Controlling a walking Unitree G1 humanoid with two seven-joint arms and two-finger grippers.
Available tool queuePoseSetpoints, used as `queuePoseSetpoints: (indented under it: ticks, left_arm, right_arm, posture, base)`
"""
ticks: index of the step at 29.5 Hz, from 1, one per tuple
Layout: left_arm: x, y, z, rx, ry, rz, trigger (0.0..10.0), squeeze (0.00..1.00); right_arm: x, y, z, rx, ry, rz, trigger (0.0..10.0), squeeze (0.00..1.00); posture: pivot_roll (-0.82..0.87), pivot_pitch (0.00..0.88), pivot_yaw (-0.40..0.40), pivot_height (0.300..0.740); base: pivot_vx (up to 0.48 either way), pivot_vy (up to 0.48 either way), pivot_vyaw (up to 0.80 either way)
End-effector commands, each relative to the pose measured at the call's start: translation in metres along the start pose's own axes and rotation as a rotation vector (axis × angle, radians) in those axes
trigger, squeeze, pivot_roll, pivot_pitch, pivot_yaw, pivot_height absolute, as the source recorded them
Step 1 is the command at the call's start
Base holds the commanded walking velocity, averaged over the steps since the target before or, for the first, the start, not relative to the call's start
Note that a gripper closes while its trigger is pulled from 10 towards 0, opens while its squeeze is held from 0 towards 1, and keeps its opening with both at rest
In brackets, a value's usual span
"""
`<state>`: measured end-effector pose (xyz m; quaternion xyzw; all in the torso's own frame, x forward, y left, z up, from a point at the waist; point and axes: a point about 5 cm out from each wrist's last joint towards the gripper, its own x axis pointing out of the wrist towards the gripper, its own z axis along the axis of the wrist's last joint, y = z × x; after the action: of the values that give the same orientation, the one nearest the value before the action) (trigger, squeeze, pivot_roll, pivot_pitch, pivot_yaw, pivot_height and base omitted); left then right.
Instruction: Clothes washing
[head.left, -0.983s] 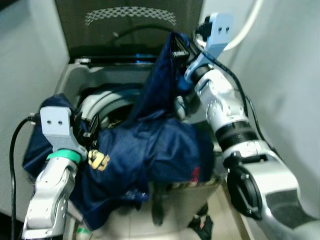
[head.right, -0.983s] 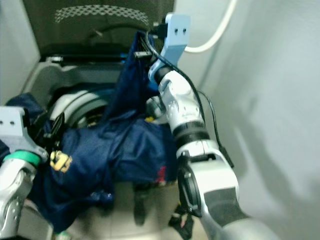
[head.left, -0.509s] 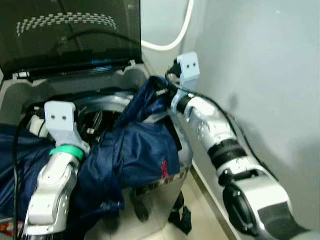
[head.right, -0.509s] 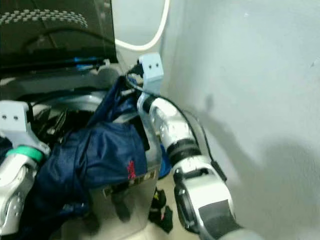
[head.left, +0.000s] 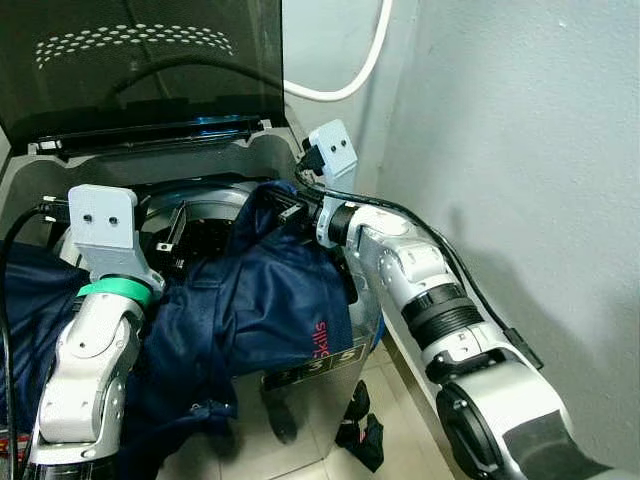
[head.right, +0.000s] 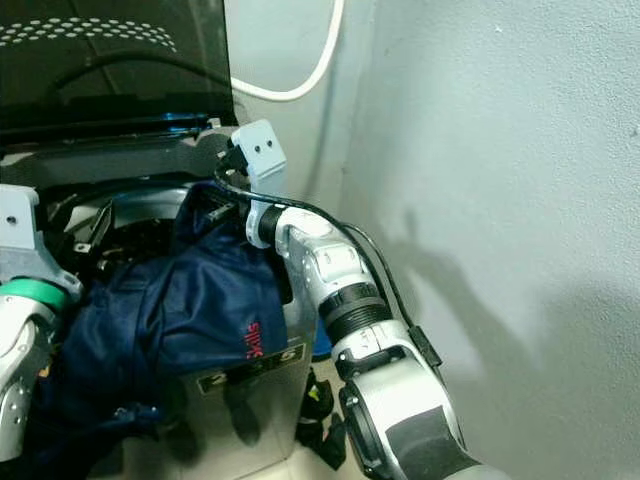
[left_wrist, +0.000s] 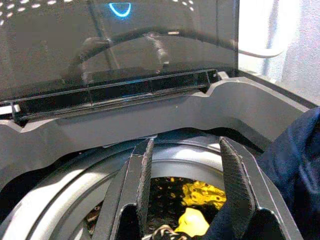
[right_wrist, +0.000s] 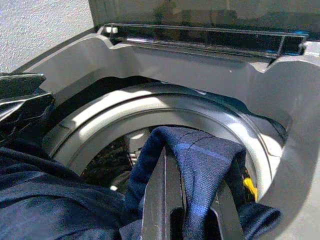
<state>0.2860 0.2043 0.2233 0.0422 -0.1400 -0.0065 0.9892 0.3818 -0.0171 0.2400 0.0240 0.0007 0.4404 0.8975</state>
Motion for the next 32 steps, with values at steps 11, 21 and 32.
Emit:
queuePoseSetpoints:
  ticks: [11,21,32]
  left_arm:
    - [-0.005,0.001,0.001,0.003,0.014,-0.001,10.0,0.0]
    - [-0.006,-0.001,0.003,0.01,0.006,-0.009,10.0,0.0]
    - [-0.007,-0.002,0.005,0.019,0.002,-0.002,10.0,0.0]
  right_arm:
    - [-0.004,0.002,-0.001,0.044,0.0,-0.003,10.0,0.0]
    - [-0.004,0.001,-0.001,0.066,-0.006,-0.011,10.0,0.0]
    - [-0.007,-0.01,0.193,-0.318,-0.431,-0.272,10.0,0.0]
  posture:
    - [0.16,0.032,0.006,0.74]
    - [0.18,0.03,0.002,0.74]
    - [0.18,0.037,-0.022,0.74]
  base:
    - [0.0,0.428,0.0]
    - [0.0,0.0,0.0]
    - [0.0,0.0,0.0]
